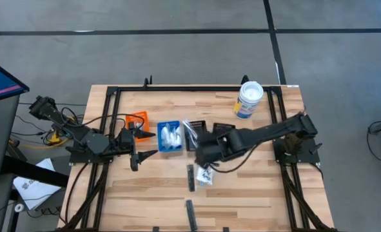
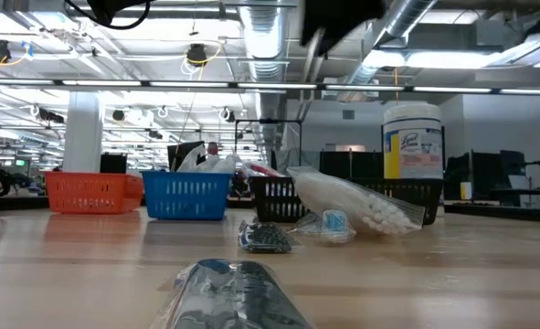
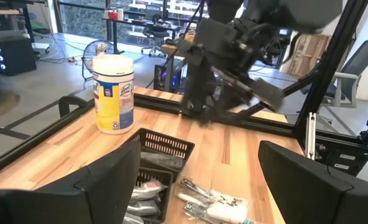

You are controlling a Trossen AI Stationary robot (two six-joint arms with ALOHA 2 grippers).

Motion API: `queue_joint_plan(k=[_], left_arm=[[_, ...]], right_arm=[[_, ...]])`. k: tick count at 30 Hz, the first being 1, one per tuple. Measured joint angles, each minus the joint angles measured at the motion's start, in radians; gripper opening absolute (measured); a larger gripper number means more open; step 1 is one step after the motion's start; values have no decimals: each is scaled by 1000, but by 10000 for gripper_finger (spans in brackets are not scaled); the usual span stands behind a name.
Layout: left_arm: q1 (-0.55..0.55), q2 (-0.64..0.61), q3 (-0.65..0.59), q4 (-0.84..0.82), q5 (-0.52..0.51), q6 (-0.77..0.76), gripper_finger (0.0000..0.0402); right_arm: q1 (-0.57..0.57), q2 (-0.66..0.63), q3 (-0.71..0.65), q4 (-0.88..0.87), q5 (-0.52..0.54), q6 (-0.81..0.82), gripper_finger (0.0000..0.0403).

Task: Pick & Place Travel size toiletries
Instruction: Put the nail clippers into the orange bin

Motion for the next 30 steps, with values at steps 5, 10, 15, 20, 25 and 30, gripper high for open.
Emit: queue_joint_plan(k=[5,10,15,20,25,30], left_arm=[[0,0,0,1,0,0,319],[0,0,0,4,0,0,319],[0,0,0,3,0,-1,319],[0,0,0,4,0,-1,319],[3,0,0,6,0,-1,319],[16,0,0,6,0,-1,319]], right_arm=[[99,-1,-32,-195,104,145,193],[196,-1,-137,-142,127,190,193],[277,0,-241,-110,134,275,193],[372,-31,-357,0,128,282,193],[444,-91,-464,84,138,314,193],[487,-229,-613,264,242,334,193]])
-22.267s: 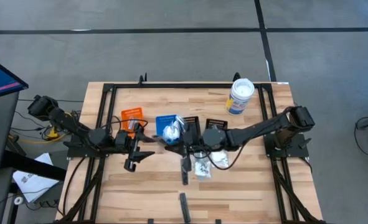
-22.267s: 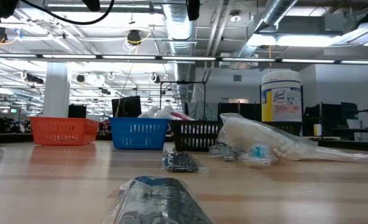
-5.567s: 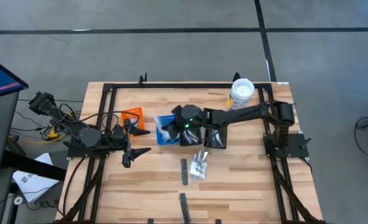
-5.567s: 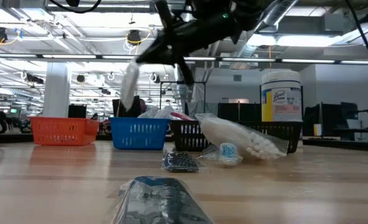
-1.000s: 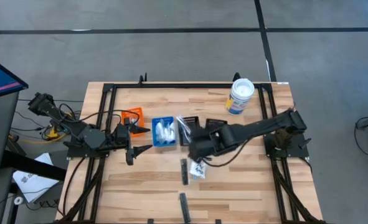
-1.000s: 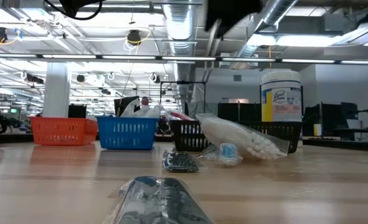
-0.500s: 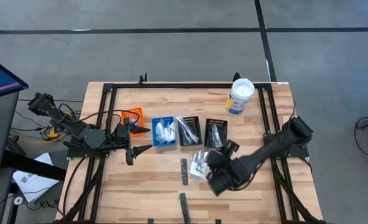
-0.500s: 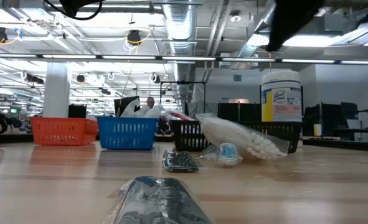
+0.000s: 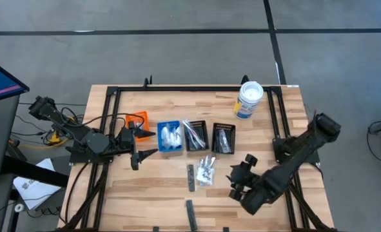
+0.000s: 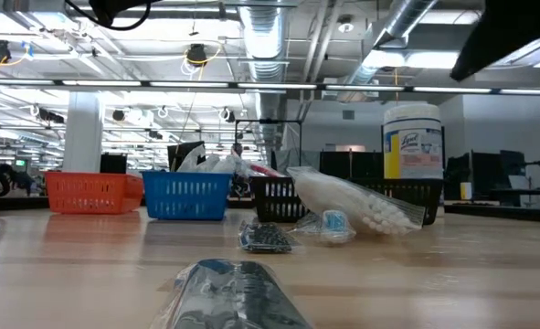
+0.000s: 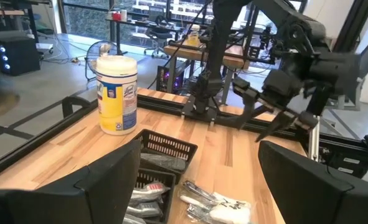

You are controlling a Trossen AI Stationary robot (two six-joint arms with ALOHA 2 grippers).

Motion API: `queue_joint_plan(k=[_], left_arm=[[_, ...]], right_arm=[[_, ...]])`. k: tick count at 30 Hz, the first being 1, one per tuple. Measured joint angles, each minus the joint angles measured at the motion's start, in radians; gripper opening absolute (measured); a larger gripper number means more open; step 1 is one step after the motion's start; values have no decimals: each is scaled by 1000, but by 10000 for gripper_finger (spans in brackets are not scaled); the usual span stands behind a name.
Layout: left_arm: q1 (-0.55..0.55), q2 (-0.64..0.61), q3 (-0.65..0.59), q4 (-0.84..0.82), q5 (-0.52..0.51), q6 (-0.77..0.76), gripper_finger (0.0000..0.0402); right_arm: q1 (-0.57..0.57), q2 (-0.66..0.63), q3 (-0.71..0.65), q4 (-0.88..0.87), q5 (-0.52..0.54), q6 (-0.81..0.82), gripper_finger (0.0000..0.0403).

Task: Pick & Place Travel size toiletries
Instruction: Put the nail clippers into the orange bin

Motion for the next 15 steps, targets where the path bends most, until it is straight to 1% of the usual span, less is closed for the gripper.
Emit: queue_joint_plan(k=[2,4,8,11,15], left_arm=[[0,0,0,0,0,0,319],[0,0,0,-1,0,0,319],[0,0,0,-2,9,0,319],[0,0,0,-2,43,0,319],[0,0,0,-1,94,0,319]], right_arm=[[7,-72,-72,133,7,-44,193],[5,-139,-149,302,-2,-125,193],[-18,-238,-287,607,-23,-274,193],[-40,-280,-349,718,-26,-279,193],[-65,-286,-367,777,-27,-282,193]])
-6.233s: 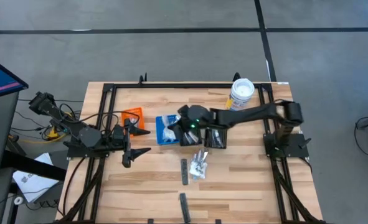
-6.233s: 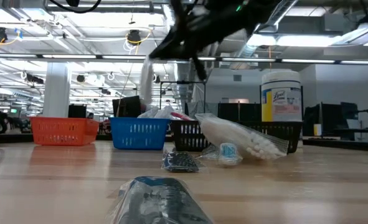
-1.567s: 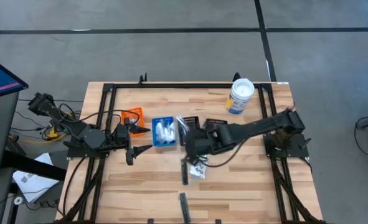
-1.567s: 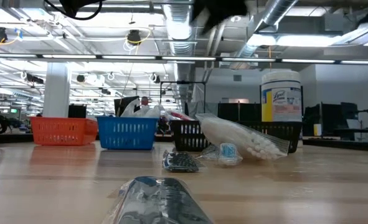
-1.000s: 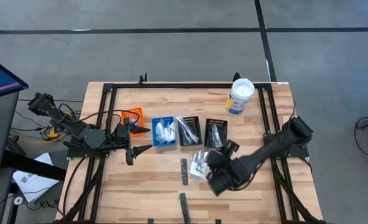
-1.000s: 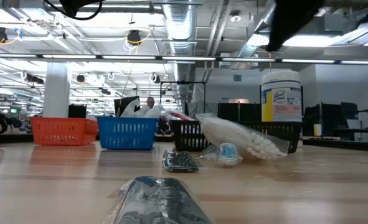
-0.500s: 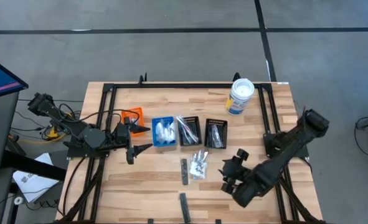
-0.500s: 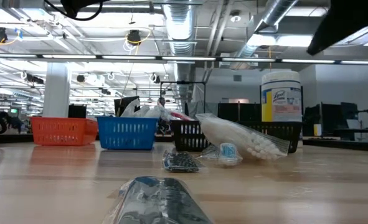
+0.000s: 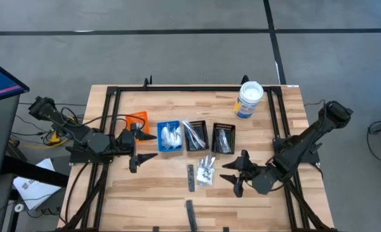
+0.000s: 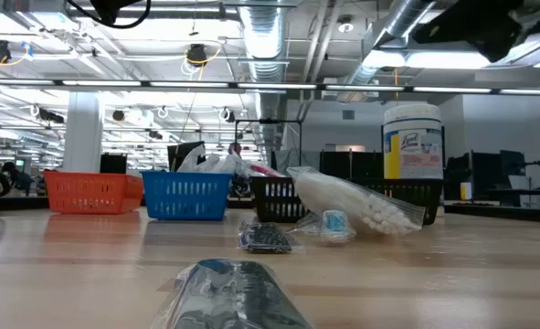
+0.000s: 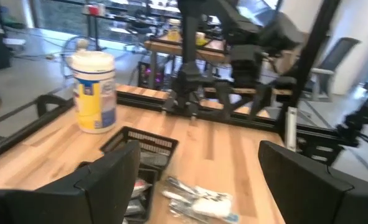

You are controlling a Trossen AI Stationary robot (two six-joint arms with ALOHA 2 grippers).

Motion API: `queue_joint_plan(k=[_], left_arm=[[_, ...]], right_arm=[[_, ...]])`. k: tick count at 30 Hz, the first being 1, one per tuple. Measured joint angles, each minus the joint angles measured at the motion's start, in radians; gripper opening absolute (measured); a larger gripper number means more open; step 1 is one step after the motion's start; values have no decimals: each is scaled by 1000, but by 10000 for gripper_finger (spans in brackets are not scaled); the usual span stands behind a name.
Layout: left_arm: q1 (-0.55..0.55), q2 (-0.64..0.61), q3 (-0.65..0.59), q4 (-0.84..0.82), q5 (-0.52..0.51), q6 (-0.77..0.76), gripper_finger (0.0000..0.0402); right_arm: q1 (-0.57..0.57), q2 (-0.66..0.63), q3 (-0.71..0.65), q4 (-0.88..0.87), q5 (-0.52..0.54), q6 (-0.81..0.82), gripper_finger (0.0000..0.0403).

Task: Pick & Place Travel size toiletries
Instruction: Put the nail clippers into the orange bin

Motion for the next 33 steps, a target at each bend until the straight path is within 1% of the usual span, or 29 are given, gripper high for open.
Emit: queue_joint_plan(k=[1,3,7,8,10,13,17,20,24,28,33], left_arm=[[3,0,0,1,23,0,319],[15,0,0,-1,106,-8,319],[46,30,0,-3,364,-80,319],[51,44,0,-2,412,-92,319],[57,77,0,-1,469,-101,319],[82,130,8,-13,508,-74,319],[113,208,41,-22,542,-69,319],[117,264,65,-37,562,-69,313],[117,324,91,-40,621,-70,294],[115,368,101,-38,655,-75,269],[120,423,101,-23,647,-76,233]], right_arm=[[-6,4,0,15,2,-1,193],[-14,8,-1,35,1,-3,193],[-16,20,-1,89,0,-3,193],[-15,21,-1,89,-2,-13,193],[-15,20,-1,96,-20,-24,193],[-27,25,0,88,-52,-28,193],[-52,24,-1,81,-60,-27,192],[-60,24,0,74,-109,11,187],[-58,44,0,49,-191,42,176],[-48,95,0,42,-190,42,163],[-56,187,0,35,-194,59,147]])
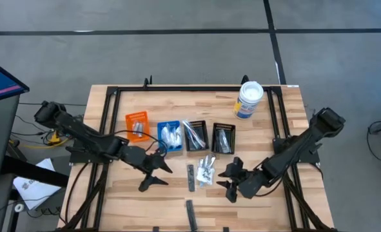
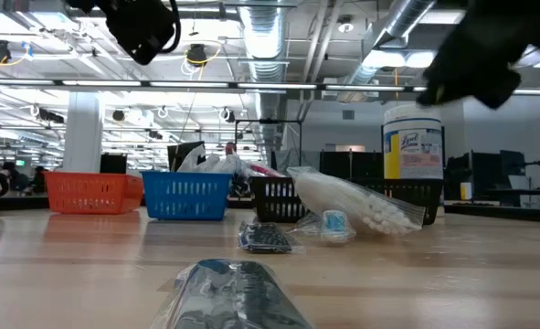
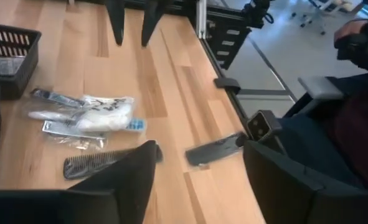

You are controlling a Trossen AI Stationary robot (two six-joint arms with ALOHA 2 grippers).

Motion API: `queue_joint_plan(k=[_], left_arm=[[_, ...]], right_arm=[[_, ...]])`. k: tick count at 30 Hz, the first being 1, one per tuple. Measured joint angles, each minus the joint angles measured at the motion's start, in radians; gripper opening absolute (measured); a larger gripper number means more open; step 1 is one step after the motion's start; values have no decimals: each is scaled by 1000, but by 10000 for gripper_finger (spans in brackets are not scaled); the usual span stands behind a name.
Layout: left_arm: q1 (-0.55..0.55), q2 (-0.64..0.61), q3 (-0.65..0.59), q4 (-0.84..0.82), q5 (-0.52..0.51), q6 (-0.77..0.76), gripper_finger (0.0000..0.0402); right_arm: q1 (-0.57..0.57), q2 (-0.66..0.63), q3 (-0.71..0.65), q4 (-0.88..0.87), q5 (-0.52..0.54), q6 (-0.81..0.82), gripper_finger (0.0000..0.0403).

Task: Pick & Place Travel size toiletries
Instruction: Put the nail clippers into the orange bin

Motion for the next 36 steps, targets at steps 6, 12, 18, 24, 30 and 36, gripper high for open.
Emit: queue_joint_plan(k=[6,12,18,24,30,36], left_arm=[[8,73,1,53,-12,-1,164],[13,177,1,150,-11,0,73],[34,280,17,180,26,-1,6],[42,409,86,188,28,0,2],[68,551,173,192,42,2,1],[93,600,196,200,42,1,1]], right_arm=[[-38,77,0,25,-83,39,127],[-61,129,0,172,-96,-6,100],[-88,174,1,173,-119,-9,57],[-85,179,3,145,-110,-8,5],[-100,180,3,122,-95,18,9],[-96,180,3,100,-91,21,3]])
